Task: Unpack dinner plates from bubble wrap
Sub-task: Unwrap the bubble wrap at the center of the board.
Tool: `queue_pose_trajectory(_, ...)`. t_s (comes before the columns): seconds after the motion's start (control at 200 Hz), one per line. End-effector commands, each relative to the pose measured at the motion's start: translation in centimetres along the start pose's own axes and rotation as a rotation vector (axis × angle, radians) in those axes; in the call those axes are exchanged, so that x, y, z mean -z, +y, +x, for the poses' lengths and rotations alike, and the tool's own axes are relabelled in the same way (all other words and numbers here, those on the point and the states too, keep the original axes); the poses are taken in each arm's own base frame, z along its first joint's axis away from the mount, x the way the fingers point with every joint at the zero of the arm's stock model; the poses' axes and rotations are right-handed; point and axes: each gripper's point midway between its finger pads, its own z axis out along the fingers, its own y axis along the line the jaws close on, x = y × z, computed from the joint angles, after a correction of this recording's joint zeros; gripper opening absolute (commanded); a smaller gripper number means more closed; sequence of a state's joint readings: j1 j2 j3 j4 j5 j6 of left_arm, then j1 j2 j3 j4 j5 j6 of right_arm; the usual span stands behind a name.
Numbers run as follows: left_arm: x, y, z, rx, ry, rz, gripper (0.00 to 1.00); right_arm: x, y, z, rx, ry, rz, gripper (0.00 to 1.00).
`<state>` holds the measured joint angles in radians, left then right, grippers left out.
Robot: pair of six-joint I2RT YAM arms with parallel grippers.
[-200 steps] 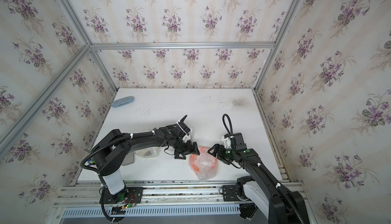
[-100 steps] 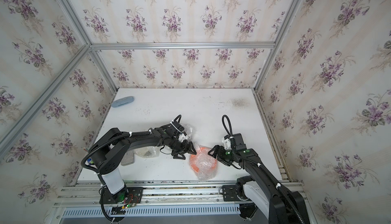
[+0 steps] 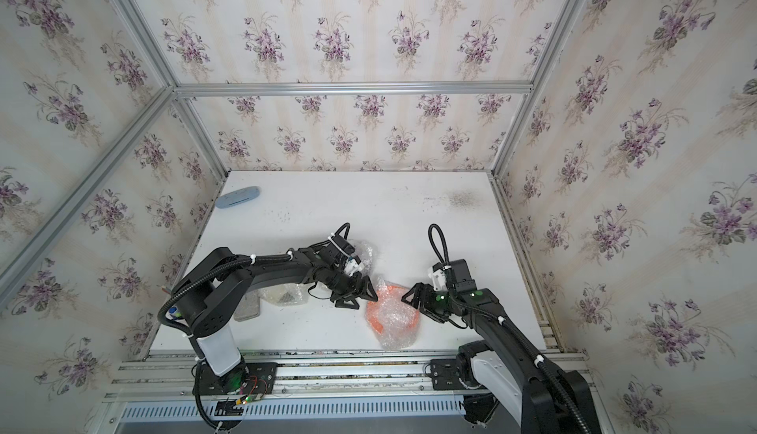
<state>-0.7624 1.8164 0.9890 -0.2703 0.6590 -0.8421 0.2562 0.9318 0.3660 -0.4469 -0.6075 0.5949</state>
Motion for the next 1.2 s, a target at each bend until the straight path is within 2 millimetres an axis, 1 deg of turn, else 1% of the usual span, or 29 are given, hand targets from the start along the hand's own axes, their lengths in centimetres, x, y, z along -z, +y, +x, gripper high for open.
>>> queue_pose_trajectory(0.0, -0.1, 1.1, -0.4, -0.006, -0.017, -0.044, 0.74, 0.0, 0.3, 0.5, 0.002, 0.025, -0.015, 0.76)
queue_pose_trajectory(0.14, 0.3, 0.9, -0.7, -0.020, -0.030, -0.037, 0.72, 0.1, 0.4, 0.7, 0.005, 0.027, -0.021, 0.75)
queue_pose_trajectory(0.405, 0.8, 1.5, -0.5, -0.034, -0.045, -0.043, 0.66, 0.0, 0.4, 0.9, 0.007, 0.047, -0.031, 0.72)
queue_pose_trajectory(0.555, 0.3, 2.0, -0.3, -0.049, -0.024, -0.053, 0.63, -0.1, 0.3, 0.9, 0.003, 0.046, -0.023, 0.71)
queue_pose_trajectory(0.64, 0.1, 2.4, -0.3, -0.055, -0.021, -0.067, 0.60, -0.2, 0.2, 0.9, 0.000, 0.047, -0.016, 0.70)
queue_pose_trajectory(0.749, -0.1, 2.2, -0.6, -0.066, -0.021, -0.070, 0.58, -0.2, 0.2, 1.0, -0.002, 0.051, -0.011, 0.69)
queue_pose_trajectory(0.894, -0.5, 2.6, -0.9, -0.069, -0.018, -0.097, 0.56, -0.1, 0.0, 1.2, 0.002, 0.051, 0.002, 0.69)
queue_pose_trajectory(0.904, -0.5, 2.6, -0.9, -0.069, -0.016, -0.101, 0.53, -0.1, 0.0, 1.2, 0.002, 0.051, 0.004, 0.68)
queue_pose_trajectory(0.924, -0.6, 2.6, -0.9, -0.071, -0.014, -0.106, 0.51, -0.1, 0.0, 1.3, 0.003, 0.051, 0.005, 0.68)
queue_pose_trajectory(1.194, -1.2, 2.5, -0.8, -0.098, 0.007, -0.147, 0.47, -0.1, 0.0, 1.3, 0.010, 0.041, 0.015, 0.68)
